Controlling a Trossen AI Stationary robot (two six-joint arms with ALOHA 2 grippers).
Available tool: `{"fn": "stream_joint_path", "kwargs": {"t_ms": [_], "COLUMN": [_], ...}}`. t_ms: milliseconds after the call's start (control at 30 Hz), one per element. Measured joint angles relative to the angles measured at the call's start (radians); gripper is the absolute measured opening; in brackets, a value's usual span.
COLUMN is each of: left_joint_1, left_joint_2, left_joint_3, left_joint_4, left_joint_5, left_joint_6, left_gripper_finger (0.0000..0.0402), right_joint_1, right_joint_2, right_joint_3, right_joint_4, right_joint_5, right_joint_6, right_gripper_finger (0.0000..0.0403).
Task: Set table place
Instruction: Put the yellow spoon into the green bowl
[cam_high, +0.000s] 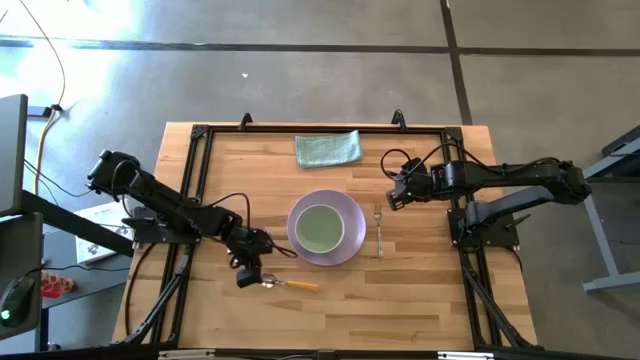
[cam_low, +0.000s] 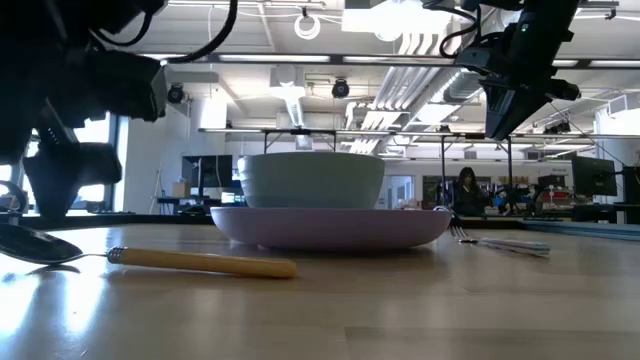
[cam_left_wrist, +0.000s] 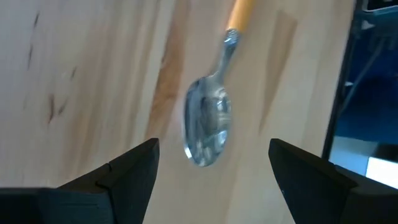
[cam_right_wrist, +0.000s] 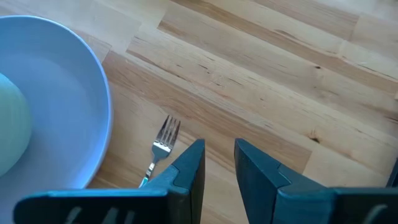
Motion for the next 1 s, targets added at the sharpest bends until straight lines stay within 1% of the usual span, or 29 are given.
{"fn": "stream_joint_path", "kwargs": {"t_ms": [167, 400, 500, 600, 700, 867, 933, 1000], "left_joint_1": [-0.001, -0.001, 0.0, -0.001, -0.001, 0.0, 0.002, 0.002], "left_joint_2": [0.0, 0.006, 0.026, 0.057, 0.089, 0.149, 0.173, 0.186], "left_joint_3": [-0.03, -0.041, -0.043, -0.042, -0.04, -0.04, -0.037, -0.037], "left_joint_4": [0.023, 0.101, 0.09, 0.123, 0.206, 0.251, 0.259, 0.26], "left_joint_5": [0.057, 0.053, 0.05, 0.051, 0.051, 0.093, 0.121, 0.13], "left_joint_6": [-0.052, -0.066, -0.075, -0.078, -0.078, -0.081, -0.082, -0.081], "left_gripper_finger": [0.0291, 0.0291, 0.0291, 0.0291, 0.0291, 0.0291, 0.0286, 0.0271], "right_joint_1": [0.0, 0.0, 0.0, 0.0, 0.0, 0.0, 0.0, 0.0], "right_joint_2": [0.0, 0.0, 0.0, 0.0, 0.0, 0.0, 0.0, 0.0], "right_joint_3": [0.0, 0.0, 0.0, 0.0, 0.0, 0.0, 0.0, 0.0], "right_joint_4": [0.0, 0.0, 0.0, 0.0, 0.0, 0.0, 0.0, 0.0], "right_joint_5": [0.008, 0.015, 0.015, 0.016, 0.017, 0.018, 0.018, 0.018], "right_joint_6": [-0.017, -0.017, -0.018, -0.018, -0.025, -0.041, -0.043, -0.043], "right_gripper_finger": [0.0079, 0.0079, 0.0079, 0.0079, 0.0079, 0.0079, 0.0079, 0.0079]}}
